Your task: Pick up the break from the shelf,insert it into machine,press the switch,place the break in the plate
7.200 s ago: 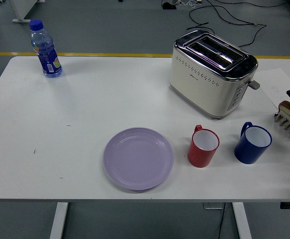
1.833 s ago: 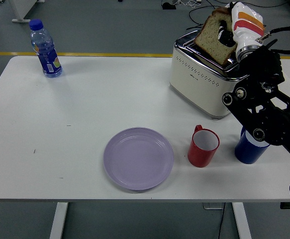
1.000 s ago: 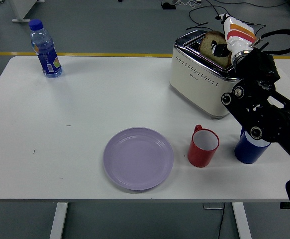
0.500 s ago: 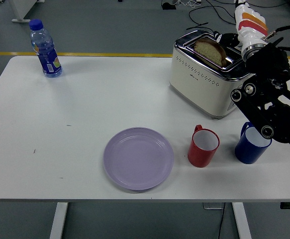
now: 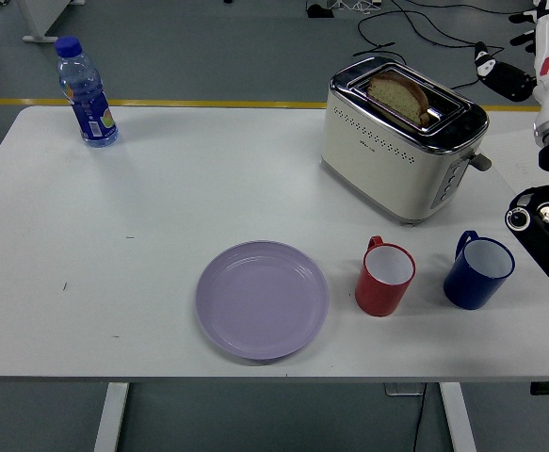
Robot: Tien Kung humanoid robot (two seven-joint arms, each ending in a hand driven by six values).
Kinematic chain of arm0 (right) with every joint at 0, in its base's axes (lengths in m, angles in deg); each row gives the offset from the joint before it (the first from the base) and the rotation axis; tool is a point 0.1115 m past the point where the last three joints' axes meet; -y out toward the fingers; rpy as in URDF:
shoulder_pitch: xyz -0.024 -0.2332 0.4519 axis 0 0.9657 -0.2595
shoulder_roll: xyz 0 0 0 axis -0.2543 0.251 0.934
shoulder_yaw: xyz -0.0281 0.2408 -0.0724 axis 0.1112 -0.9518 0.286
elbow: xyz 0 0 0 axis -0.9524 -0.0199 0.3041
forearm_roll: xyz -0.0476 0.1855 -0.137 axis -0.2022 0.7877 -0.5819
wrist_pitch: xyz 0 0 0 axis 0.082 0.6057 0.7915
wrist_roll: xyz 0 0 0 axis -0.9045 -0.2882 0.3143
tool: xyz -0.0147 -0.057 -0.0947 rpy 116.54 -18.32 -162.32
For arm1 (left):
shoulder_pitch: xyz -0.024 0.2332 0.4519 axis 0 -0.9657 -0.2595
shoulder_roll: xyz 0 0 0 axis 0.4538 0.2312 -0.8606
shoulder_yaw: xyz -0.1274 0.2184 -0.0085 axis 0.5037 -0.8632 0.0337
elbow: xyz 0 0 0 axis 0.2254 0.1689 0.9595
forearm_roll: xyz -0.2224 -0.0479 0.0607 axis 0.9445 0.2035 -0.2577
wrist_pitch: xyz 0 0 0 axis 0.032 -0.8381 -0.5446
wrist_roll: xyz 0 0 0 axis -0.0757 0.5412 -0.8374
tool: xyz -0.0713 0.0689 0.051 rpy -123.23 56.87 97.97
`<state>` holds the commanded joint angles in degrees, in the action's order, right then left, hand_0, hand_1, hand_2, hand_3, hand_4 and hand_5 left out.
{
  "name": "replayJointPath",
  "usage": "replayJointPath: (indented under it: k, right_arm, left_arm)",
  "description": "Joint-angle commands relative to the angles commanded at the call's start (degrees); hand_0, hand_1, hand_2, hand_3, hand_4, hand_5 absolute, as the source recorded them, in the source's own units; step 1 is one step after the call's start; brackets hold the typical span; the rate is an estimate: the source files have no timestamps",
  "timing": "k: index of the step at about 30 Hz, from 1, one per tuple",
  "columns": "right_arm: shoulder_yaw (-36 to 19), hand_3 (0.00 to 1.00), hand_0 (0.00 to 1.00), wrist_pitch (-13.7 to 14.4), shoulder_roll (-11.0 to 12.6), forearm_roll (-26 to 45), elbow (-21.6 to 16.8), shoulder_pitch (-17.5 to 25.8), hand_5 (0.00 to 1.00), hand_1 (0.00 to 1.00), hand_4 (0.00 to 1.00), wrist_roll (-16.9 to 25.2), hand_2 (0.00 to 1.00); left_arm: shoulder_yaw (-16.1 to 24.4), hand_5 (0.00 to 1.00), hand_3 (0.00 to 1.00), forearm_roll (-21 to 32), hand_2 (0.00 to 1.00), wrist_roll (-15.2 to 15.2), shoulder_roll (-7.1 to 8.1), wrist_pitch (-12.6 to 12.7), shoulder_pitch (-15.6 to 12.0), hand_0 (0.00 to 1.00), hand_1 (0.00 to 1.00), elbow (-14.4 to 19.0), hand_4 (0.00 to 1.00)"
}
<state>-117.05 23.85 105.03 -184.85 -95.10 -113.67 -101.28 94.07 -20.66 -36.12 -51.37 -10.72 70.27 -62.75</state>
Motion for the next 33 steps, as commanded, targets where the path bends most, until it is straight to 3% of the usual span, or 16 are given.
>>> replayJointPath:
  k: [4, 6, 11, 19, 33]
  right_arm:
    - [-1.18, 0.778, 0.206, 0.00, 3.50, 2.84, -3.57, 5.18, 0.321, 0.209, 0.637, 1.42, 0.317]
    - [-1.30, 0.773, 0.154, -0.79, 4.97, 4.73, -4.79, 7.31, 0.339, 0.169, 0.642, 1.20, 0.285]
    - [-0.48, 0.767, 0.138, -3.42, 6.76, 7.79, -5.54, 10.35, 0.342, 0.155, 0.643, 0.72, 0.276]
    - [1.47, 0.760, 0.129, -6.91, 5.80, 7.92, -1.95, 11.51, 0.348, 0.146, 0.649, 0.41, 0.267]
    - [2.93, 0.750, 0.122, -9.16, 4.09, 8.64, 2.75, 11.45, 0.350, 0.141, 0.655, -0.27, 0.259]
  left_arm:
    - [0.53, 0.936, 0.598, -0.92, 0.593, 0.09, 0.02, -0.13, -0.17, 0.654, 0.594, 0.00, 0.328]
    - [0.74, 0.936, 0.597, -1.14, 0.593, 0.08, 0.04, -0.13, -0.31, 0.655, 0.594, 0.00, 0.328]
    - [1.13, 0.937, 0.597, -1.75, 0.594, 0.10, 0.00, -0.19, -0.55, 0.654, 0.593, 0.00, 0.329]
    - [1.40, 0.938, 0.596, -2.24, 0.596, 0.15, -0.15, -0.29, -0.86, 0.654, 0.593, 0.00, 0.329]
    - [0.76, 0.942, 0.597, -1.15, 0.596, 0.01, -0.24, -0.16, -0.58, 0.654, 0.593, 0.00, 0.330]
